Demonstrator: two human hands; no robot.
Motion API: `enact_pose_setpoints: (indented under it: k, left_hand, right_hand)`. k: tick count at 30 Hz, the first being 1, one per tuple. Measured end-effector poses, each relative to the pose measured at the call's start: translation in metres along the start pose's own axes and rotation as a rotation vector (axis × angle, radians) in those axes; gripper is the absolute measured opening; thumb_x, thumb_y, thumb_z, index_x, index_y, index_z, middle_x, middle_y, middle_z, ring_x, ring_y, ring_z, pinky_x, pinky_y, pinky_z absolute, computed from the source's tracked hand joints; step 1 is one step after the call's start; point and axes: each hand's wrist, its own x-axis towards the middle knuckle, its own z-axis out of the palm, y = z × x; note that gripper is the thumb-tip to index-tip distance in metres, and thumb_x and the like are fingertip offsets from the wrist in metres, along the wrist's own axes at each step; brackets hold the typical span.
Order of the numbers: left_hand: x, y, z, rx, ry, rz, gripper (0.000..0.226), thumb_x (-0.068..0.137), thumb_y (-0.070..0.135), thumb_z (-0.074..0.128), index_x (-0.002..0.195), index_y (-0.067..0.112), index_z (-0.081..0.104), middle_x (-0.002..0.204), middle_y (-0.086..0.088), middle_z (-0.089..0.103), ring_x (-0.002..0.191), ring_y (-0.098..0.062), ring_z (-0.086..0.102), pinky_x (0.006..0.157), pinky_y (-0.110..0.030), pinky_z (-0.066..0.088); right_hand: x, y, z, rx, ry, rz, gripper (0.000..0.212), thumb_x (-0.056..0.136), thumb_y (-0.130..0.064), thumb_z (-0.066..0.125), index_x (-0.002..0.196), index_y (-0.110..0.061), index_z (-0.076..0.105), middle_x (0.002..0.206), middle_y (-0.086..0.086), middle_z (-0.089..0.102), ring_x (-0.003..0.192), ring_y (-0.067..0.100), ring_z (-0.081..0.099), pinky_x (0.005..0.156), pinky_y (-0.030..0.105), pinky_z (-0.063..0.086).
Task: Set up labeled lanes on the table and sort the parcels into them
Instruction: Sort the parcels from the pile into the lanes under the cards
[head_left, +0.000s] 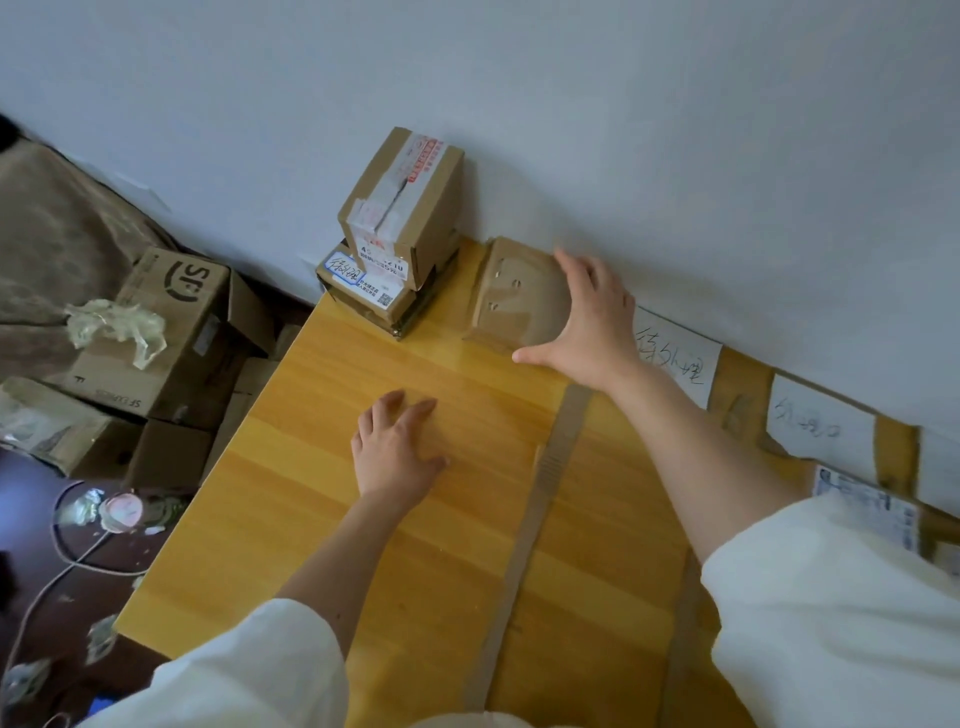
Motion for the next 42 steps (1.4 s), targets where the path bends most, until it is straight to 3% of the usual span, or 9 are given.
enact_pose_setpoints:
  k: [5,11,15,17,20,25,30,35,42]
  left_hand:
    - [-0.008,0.007,-0.001,-0.029,-0.119,-0.020,0.072,0.079,0.039,0.073,0.142,0.038,0.039,0.155,0.002,0.021,0.141,-0.025,0.019,0.115,-0.042,0.025]
    - [-0.037,0.044,-0.030,-0.672,-0.147,-0.081,0.043,0.096,0.041,0.050,0.134,0.020,0.053,0.126,-0.003,0.058,0.119,-0.023,0.054,0.094,-0.033,0.045]
    - [-0.066,0.069,-0.048,-0.865,-0.176,-0.058,0.036,0.095,0.055,0.041,0.114,0.029,0.059,0.118,0.002,0.062,0.114,-0.019,0.057,0.101,-0.044,0.046]
    - [-0.080,0.078,-0.058,-0.962,-0.279,-0.040,0.042,0.090,0.063,0.043,0.109,0.029,0.059,0.118,0.001,0.062,0.112,-0.016,0.056,0.101,-0.042,0.046]
    - [-0.098,0.090,-0.068,-0.895,-0.425,0.069,0.086,0.068,0.074,0.061,0.135,0.021,0.050,0.122,0.002,0.061,0.106,-0.007,0.057,0.096,-0.031,0.046]
    - [-0.115,0.104,-0.063,-0.837,-0.500,0.122,0.082,0.068,0.039,0.081,0.138,0.021,0.045,0.114,0.006,0.064,0.097,-0.004,0.061,0.069,-0.015,0.045]
    - [-0.125,0.099,-0.053,-0.874,-0.499,0.175,0.099,0.045,0.038,0.085,0.135,0.025,0.044,0.121,0.001,0.061,0.110,-0.014,0.058,0.076,-0.021,0.049]
    - [-0.133,0.095,-0.046,-0.913,-0.516,0.239,0.095,0.042,0.023,0.087,0.129,0.028,0.048,0.119,-0.003,0.062,0.112,-0.023,0.059,0.081,-0.029,0.049]
    - [-0.138,0.097,-0.039,-0.842,-0.587,0.366,0.100,0.043,0.019,0.090,0.131,0.035,0.045,0.130,0.005,0.058,0.123,-0.019,0.051,0.106,-0.049,0.041]
  right_hand:
    - [-0.042,0.001,-0.021,0.106,0.029,0.047,0.124,0.050,-0.060,0.086,0.151,-0.024,0.024,0.146,0.003,0.031,0.136,0.022,0.029,0.113,0.044,0.024]
    - [-0.104,0.006,-0.039,0.327,0.045,0.137,0.124,0.053,-0.059,0.086,0.152,-0.029,0.018,0.147,-0.005,0.026,0.137,0.013,0.024,0.115,0.038,0.027]
    - [-0.148,0.010,-0.044,0.358,0.069,0.160,0.124,0.052,-0.060,0.086,0.152,-0.029,0.019,0.147,-0.007,0.027,0.136,0.010,0.025,0.112,0.029,0.025]
    - [-0.168,0.013,-0.046,0.333,0.093,0.139,0.123,0.051,-0.058,0.087,0.151,-0.028,0.022,0.145,-0.006,0.028,0.134,0.010,0.026,0.113,0.032,0.027]
    - [-0.196,0.017,-0.050,0.225,0.155,0.037,0.121,0.048,-0.058,0.087,0.150,-0.026,0.028,0.144,-0.005,0.032,0.133,0.013,0.031,0.113,0.038,0.030]
    - [-0.230,0.027,-0.052,0.097,0.163,-0.020,0.127,0.047,-0.059,0.088,0.152,-0.028,0.022,0.150,-0.004,0.026,0.139,0.016,0.024,0.115,0.045,0.028]
    - [-0.257,0.040,-0.056,0.648,0.075,0.447,0.131,0.050,-0.068,0.083,0.152,-0.041,0.005,0.157,-0.014,0.008,0.144,0.016,0.017,0.116,0.046,0.024]
    - [-0.268,0.049,-0.059,1.231,0.006,0.896,0.108,0.060,-0.082,0.064,0.150,-0.039,0.023,0.157,-0.006,0.028,0.134,0.026,0.040,0.095,0.053,0.048]
    - [-0.275,0.053,-0.061,1.693,-0.133,1.060,0.079,0.064,-0.065,0.077,0.126,-0.031,0.044,0.132,0.014,0.050,0.118,0.039,0.053,0.086,0.063,0.052]
